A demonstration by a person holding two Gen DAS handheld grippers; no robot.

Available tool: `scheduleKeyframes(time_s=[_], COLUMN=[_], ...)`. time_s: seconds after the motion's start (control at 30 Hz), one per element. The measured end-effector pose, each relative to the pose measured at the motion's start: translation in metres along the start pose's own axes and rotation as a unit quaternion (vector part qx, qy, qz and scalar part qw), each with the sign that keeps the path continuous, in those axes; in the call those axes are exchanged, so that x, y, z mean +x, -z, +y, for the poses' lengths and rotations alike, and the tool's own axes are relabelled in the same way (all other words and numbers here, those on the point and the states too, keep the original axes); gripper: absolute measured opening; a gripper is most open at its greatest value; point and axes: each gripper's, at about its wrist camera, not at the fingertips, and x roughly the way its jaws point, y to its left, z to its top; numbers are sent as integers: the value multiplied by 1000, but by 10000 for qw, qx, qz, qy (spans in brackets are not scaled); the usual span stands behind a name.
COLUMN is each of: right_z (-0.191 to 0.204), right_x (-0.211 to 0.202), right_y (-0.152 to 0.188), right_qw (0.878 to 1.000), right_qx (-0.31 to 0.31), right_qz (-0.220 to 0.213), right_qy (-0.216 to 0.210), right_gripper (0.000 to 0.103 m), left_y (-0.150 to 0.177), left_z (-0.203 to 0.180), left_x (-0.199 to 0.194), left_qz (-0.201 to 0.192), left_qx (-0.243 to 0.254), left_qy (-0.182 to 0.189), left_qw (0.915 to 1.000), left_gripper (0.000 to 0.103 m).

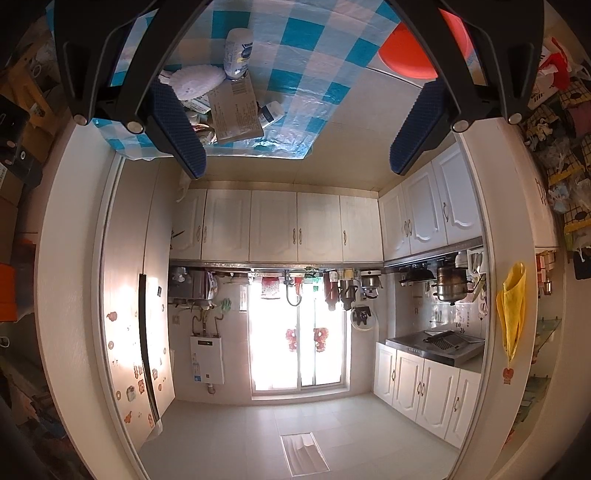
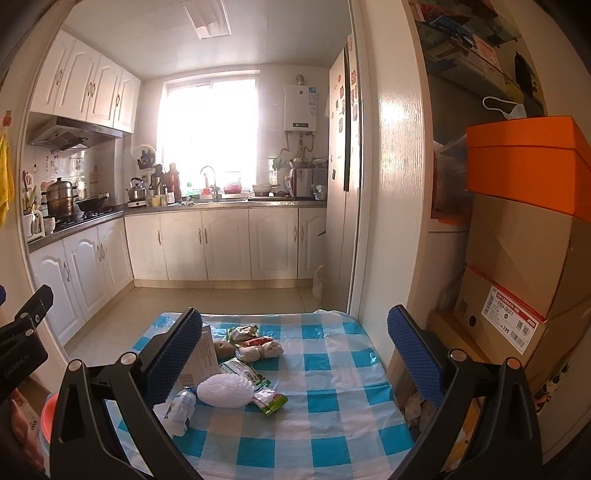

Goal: Collect trash

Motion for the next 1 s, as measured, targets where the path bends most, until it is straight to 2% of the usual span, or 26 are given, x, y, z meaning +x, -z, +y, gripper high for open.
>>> scheduleKeyframes(time_s=[0.6,1.0], right_z=[-4,-3], right_x=[-8,5], right_y=[-1,7], right_qw=[9999,9998], right_qx=[14,-28], right_qz=[-156,29], right_qy=[-43,-179], right_gripper=[99,99], left_y=[0,4], left_z=[-5,-9], left_x=[-7,7], left_qz=[-15,165], left_qx=[40,77], left_qy=[41,-6], left_qw=[10000,9998], left_gripper=[100,100])
